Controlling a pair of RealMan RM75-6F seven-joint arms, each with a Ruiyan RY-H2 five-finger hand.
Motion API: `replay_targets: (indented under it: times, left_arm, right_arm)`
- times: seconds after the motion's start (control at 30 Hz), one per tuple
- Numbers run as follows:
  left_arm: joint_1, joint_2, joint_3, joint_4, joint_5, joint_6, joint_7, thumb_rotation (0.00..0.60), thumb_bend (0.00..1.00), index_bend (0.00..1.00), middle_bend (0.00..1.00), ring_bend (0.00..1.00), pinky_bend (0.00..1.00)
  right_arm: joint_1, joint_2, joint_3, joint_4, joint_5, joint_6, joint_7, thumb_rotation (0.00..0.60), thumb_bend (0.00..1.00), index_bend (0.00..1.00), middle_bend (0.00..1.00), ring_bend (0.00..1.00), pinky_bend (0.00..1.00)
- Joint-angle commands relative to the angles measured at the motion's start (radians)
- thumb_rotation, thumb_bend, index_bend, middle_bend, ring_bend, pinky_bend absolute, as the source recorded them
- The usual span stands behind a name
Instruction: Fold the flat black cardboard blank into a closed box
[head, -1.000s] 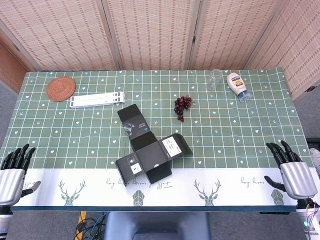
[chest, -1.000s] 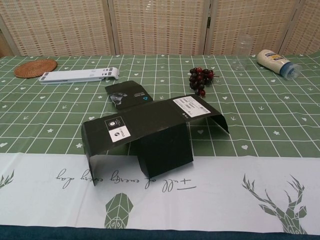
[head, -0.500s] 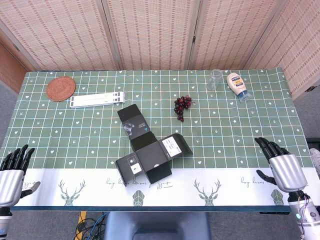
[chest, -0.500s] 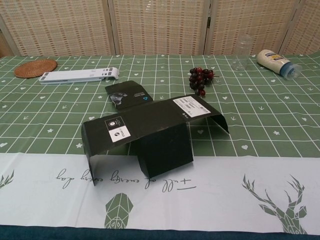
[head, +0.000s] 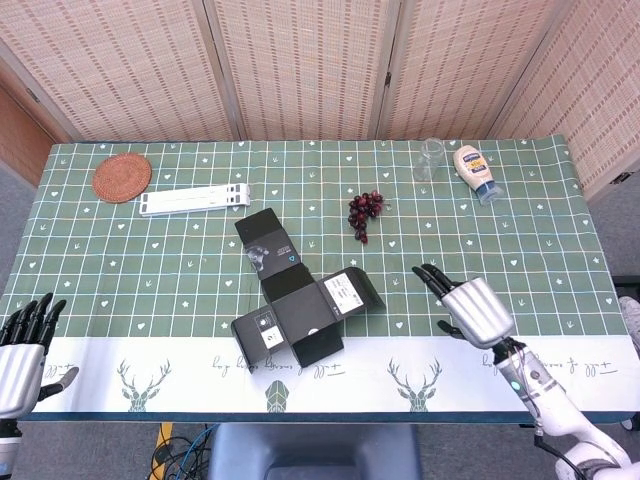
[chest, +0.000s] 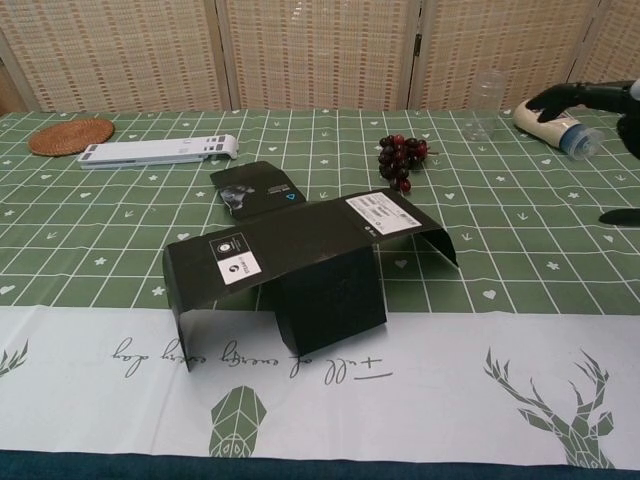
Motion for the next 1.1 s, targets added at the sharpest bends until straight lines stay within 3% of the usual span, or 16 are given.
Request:
replay_targets:
  times: [0.03,0.33,0.87,1.0,1.1]
  left_arm:
    - [0.002,0.000,0.002,-0.002,0.002,0.001,0.001,0.600,0.14,0.00,0.00,0.02,0.10]
    - [0.006,-0.001,0.004,0.002,-0.002,-0.003,-0.007,0.600,0.14,0.00,0.00,0.02,0.10]
    - [0.016,0.002,0.007,0.025,-0.002,-0.001,-0.049,0.600,0.14,0.00,0.00,0.02,0.10]
    - [0.019,0.003,0.007,0.028,-0.001,0.001,-0.058,0.600,0.14,0.00,0.00,0.02,0.10]
    - [0.020,0.004,0.008,0.029,0.000,0.001,-0.064,0.600,0.14,0.00,0.00,0.02,0.10]
  right_arm:
    - [0.064,-0.063,0.021,0.036,0.016,-0.068,-0.022,0.600,0.21,0.06,0.16,0.74,0.99]
    - [0.198,-0.214,0.032,0.154,0.049,-0.197,-0.057,0.600,0.22,0.06,0.16,0.74,1.00]
    - [0.338,-0.476,0.029,0.437,0.024,-0.192,-0.014,0.600,0.32,0.07,0.16,0.76,1.00]
    - [0.365,-0.539,0.025,0.529,-0.019,-0.132,0.041,0.600,0.40,0.19,0.23,0.80,1.00]
    - [0.388,-0.581,0.023,0.604,-0.063,-0.065,0.099,0.600,0.49,0.37,0.33,0.85,1.00]
